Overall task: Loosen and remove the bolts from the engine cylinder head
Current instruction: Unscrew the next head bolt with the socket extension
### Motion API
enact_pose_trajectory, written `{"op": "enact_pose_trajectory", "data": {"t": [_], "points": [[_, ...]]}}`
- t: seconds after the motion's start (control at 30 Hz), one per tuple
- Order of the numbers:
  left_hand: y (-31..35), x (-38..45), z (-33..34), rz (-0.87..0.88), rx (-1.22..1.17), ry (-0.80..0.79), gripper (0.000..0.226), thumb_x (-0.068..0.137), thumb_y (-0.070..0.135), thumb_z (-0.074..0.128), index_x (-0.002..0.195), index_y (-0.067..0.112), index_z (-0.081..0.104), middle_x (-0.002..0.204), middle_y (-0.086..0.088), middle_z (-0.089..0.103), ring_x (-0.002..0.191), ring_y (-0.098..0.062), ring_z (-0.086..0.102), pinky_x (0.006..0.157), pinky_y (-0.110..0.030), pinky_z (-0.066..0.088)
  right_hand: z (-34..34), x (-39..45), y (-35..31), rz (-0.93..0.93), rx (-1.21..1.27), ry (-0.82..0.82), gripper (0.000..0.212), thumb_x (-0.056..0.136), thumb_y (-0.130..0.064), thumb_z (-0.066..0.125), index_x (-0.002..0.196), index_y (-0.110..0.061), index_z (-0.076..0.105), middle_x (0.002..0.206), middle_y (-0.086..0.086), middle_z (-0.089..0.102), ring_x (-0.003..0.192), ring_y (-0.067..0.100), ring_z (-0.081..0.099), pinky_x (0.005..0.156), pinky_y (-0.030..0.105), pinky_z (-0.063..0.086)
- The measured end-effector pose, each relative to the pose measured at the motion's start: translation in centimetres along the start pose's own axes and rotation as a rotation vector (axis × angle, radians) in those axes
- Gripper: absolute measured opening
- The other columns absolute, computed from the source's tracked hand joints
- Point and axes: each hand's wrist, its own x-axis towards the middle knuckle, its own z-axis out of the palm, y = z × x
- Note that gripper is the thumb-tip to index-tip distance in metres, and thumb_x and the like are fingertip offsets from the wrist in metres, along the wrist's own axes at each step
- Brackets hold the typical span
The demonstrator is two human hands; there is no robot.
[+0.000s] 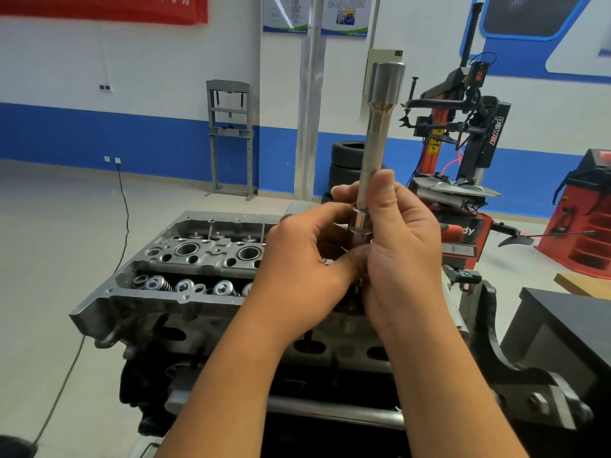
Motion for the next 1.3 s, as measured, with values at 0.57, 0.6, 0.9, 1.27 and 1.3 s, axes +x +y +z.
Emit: {"op": "enact_pose_trajectory", "data": {"t": [0.57,0.6,0.9,1.27,1.3], "points": [[0.00,-0.14,-0.08,0.028,0.046,-0.057,0.035,0.093,0.003,0.072,0.116,0.029,0.073,0.098,0.013,0.079,0.095,-0.006,0.075,0.082,-0.021,0.060,0.16,-0.02,-0.34,-0.008,-0.031,0.016,0.046,0.079,-0.067,0.062,0.077,-0.024,0.077,0.097,0.011,0.076,0.101,0.043,0.070,0.088,0.069,0.057],[-0.02,-0.11,0.00,0.023,0.057,-0.025,0.034,0.091,0.004,0.076,0.114,0.030,0.073,0.095,0.014,0.078,0.090,-0.006,0.076,0.079,-0.021,0.060,0.13,-0.02,-0.30,0.006,-0.008,0.002,0.043,0.079,-0.065,0.064,0.078,-0.024,0.078,0.096,0.010,0.076,0.097,0.041,0.072,0.085,0.066,0.059],[-0.05,-0.23,0.01,0.041,0.023,-0.065,0.029,0.096,0.018,0.068,0.123,0.025,0.073,0.101,0.010,0.079,0.097,-0.009,0.076,0.083,-0.031,0.063,-0.13,-0.18,-0.24,-0.042,-0.034,0.008,0.039,0.083,-0.055,0.068,0.089,-0.017,0.074,0.096,0.007,0.077,0.100,0.033,0.072,0.095,0.067,0.055],[-0.34,-0.10,0.06,0.033,0.038,-0.022,0.028,0.095,0.018,0.073,0.122,0.027,0.074,0.101,0.011,0.079,0.097,-0.008,0.075,0.085,-0.033,0.063,-0.12,-0.14,-0.32,-0.030,-0.022,-0.001,0.040,0.080,-0.055,0.071,0.089,-0.016,0.074,0.096,0.007,0.077,0.096,0.030,0.073,0.093,0.066,0.056],[-0.22,-0.12,-0.05,0.041,0.027,-0.061,0.026,0.098,0.018,0.068,0.123,0.026,0.073,0.103,0.010,0.079,0.099,-0.009,0.075,0.086,-0.033,0.063,-0.10,-0.08,-0.25,-0.025,-0.017,0.005,0.040,0.081,-0.058,0.068,0.087,-0.019,0.075,0.096,0.007,0.077,0.099,0.031,0.072,0.096,0.066,0.055]]}}
